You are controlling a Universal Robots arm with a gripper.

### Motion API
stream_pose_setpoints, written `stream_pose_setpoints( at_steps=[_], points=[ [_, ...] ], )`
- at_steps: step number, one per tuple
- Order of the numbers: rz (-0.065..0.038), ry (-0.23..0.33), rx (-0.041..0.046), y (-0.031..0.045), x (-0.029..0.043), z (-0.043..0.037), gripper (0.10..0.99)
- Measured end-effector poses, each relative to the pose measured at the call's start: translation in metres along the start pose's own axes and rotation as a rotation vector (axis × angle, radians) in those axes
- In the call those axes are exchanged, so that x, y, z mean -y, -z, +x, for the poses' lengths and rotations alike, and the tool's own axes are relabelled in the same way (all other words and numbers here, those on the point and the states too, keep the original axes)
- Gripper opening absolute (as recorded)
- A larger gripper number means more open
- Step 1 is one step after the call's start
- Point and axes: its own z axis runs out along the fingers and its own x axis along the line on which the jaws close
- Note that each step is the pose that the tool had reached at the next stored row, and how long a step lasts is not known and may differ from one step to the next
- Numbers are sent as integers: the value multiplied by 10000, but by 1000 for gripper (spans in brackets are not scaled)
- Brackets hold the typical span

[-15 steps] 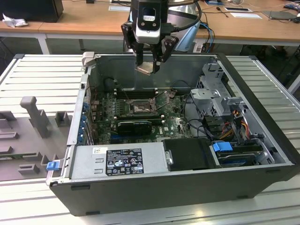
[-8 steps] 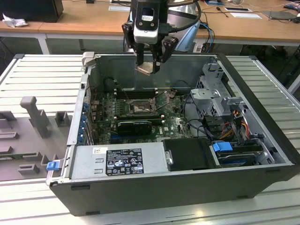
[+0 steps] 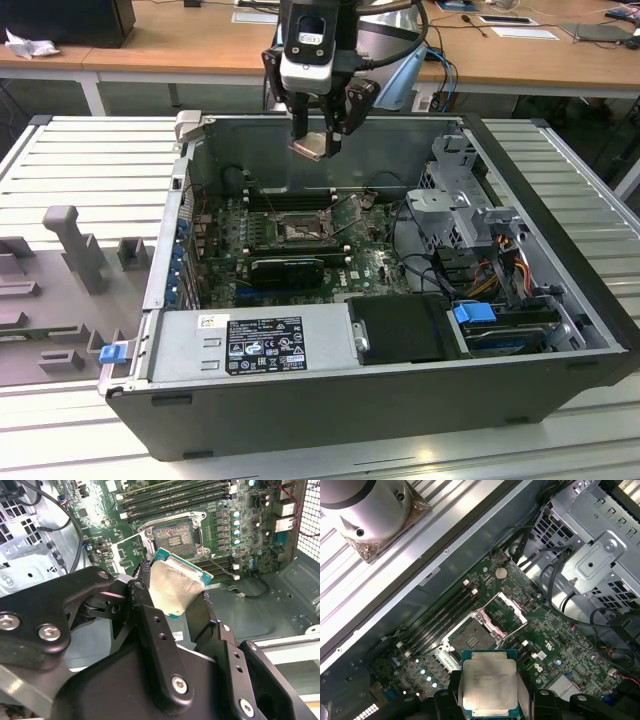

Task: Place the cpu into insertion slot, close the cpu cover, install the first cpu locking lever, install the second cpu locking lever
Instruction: 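Place the cpu into insertion slot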

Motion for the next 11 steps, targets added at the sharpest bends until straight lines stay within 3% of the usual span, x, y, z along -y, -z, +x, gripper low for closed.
stream_pose_setpoints(
  at_steps=[11],
  points=[
    [-15,-741,65,-3,0,0,525]
  ],
)
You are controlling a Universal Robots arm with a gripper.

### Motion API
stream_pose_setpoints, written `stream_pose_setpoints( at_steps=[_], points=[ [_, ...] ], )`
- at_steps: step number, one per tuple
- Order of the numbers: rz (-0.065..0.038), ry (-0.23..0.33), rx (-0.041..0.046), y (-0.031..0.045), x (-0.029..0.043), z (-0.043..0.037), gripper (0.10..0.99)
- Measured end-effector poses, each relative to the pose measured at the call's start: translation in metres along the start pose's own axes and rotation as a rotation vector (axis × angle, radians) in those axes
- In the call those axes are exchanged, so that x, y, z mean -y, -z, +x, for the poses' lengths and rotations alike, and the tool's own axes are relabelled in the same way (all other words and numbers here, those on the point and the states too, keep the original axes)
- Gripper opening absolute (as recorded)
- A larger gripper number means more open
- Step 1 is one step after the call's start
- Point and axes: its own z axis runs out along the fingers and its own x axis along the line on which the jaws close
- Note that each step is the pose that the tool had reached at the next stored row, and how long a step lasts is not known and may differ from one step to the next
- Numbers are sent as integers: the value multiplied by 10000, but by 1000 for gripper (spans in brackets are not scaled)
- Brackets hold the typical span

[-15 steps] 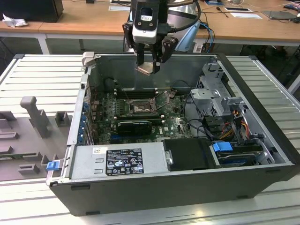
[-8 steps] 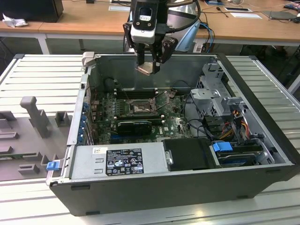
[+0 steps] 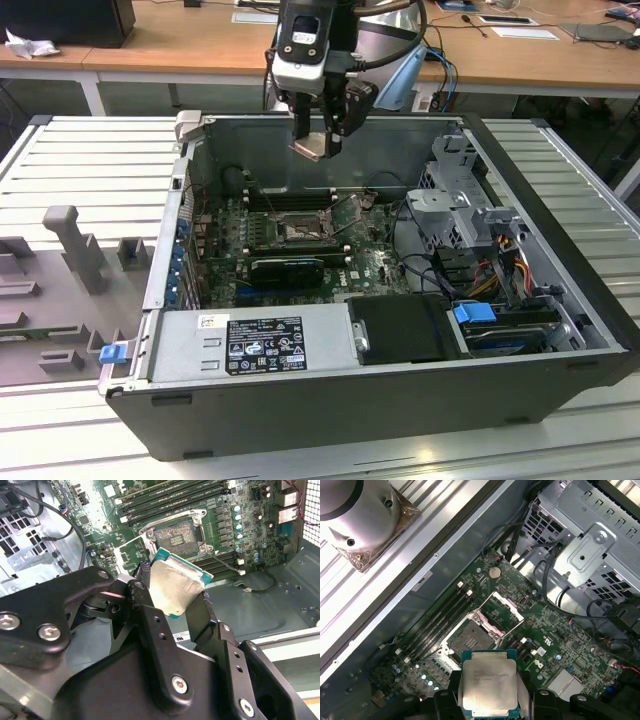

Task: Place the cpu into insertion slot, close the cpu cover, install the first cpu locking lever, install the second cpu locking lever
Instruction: 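Place the cpu into insertion slot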

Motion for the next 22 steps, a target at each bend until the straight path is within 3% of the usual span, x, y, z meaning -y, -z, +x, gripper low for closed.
stream_pose_setpoints(
  at_steps=[14,22],
  points=[
    [-16,-867,77,-2,0,0,525],
    [-32,-1677,149,-5,0,0,525]
  ],
)
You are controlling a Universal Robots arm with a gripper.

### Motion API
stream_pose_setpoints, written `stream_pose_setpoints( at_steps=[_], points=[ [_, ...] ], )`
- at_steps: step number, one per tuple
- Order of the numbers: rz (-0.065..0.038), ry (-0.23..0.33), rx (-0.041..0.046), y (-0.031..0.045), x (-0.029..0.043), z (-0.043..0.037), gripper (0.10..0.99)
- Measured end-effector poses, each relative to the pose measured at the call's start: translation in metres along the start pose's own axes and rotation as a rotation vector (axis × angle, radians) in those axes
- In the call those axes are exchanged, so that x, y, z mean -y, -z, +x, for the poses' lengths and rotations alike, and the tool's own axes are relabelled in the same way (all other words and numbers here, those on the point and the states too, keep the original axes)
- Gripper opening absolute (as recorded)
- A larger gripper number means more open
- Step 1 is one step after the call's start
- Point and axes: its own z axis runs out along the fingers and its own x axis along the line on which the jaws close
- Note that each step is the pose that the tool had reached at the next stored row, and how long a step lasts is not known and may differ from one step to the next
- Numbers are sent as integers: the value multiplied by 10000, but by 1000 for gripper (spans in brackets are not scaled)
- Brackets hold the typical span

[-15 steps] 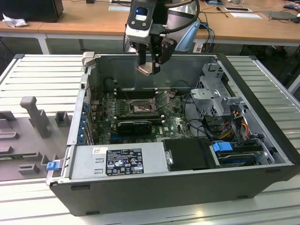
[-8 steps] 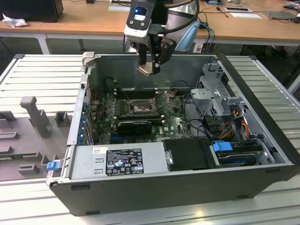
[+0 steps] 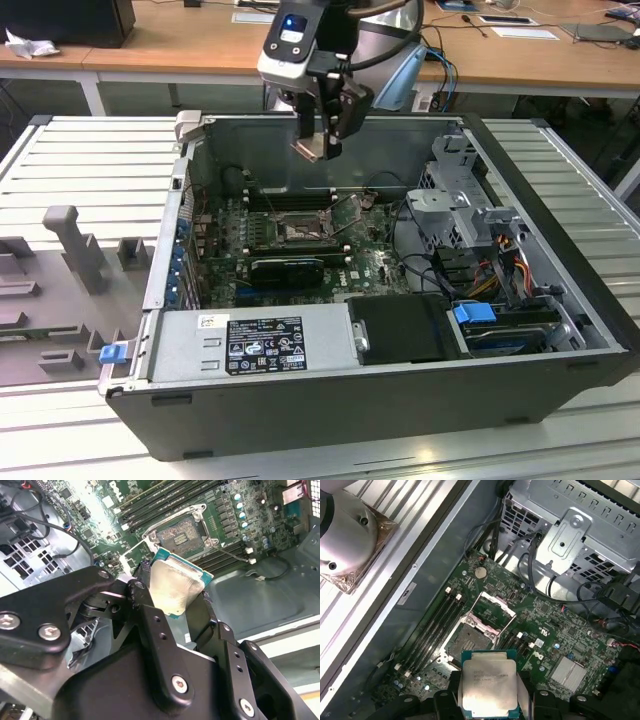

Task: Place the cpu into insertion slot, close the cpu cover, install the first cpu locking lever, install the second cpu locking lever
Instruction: 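Place the cpu into insertion slot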

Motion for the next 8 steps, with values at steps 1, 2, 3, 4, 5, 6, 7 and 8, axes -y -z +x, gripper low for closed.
stream_pose_setpoints(
  at_steps=[1,2,3,4,5,6,7,8],
  points=[
    [-2,-102,9,0,0,0,525],
    [-4,-214,19,0,0,0,525],
    [-6,-293,26,-1,0,0,525],
    [-10,-462,41,-2,0,0,525],
    [-12,-591,53,-2,0,0,525],
    [-15,-771,69,-3,0,0,525],
    [-17,-894,79,-5,0,0,525],
    [-19,-998,89,-5,0,0,525]
  ],
)
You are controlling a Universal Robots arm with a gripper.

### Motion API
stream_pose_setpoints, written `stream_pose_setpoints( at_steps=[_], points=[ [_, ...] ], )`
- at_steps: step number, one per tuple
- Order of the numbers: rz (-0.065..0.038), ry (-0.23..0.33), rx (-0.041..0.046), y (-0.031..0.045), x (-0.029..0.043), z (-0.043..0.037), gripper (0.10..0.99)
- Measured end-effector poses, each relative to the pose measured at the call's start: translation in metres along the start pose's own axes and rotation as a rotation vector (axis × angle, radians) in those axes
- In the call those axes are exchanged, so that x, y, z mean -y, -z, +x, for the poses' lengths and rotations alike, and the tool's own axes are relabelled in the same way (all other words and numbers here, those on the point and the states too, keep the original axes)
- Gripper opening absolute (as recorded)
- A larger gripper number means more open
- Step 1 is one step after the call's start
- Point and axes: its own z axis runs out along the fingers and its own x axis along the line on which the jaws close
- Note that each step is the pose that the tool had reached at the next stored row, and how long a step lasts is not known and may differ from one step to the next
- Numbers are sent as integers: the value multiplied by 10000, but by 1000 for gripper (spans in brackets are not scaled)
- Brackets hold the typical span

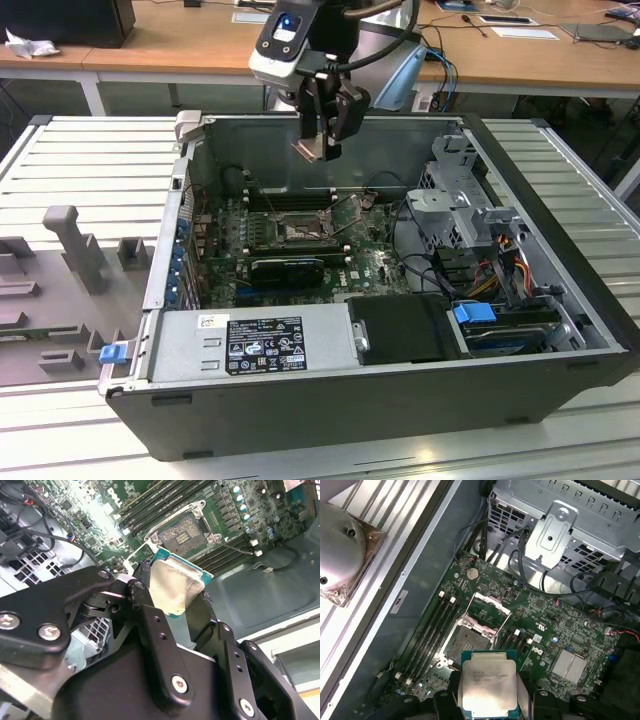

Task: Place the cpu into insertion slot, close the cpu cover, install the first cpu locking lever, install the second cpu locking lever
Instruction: 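Place the cpu into insertion slot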

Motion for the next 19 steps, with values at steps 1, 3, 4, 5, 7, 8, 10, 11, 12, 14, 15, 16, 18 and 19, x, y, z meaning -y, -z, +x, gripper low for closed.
stream_pose_setpoints(
  at_steps=[1,3,4,5,7,8,10,11,12,14,15,16,18,19],
  points=[
    [-3,-154,14,-1,0,0,525],
    [-8,-421,37,-1,0,0,525],
    [-11,-589,52,-1,0,0,525],
    [-13,-694,62,-2,0,0,525],
    [-19,-961,85,-4,0,0,525],
    [-21,-1079,94,-9,0,0,525],
    [-20,-1105,101,-26,2,-1,525],
    [-20,-1105,101,-36,3,-1,525],
    [-12,-1130,106,-50,4,-1,525],
    [-15,-1239,117,-56,5,-1,525],
    [-20,-1476,136,-60,6,-1,525],
    [-23,-1644,151,-61,6,-1,525],
    [-28,-1954,178,-63,6,-1,525],
    [-34,-2203,200,-65,6,-2,525]
  ],
)
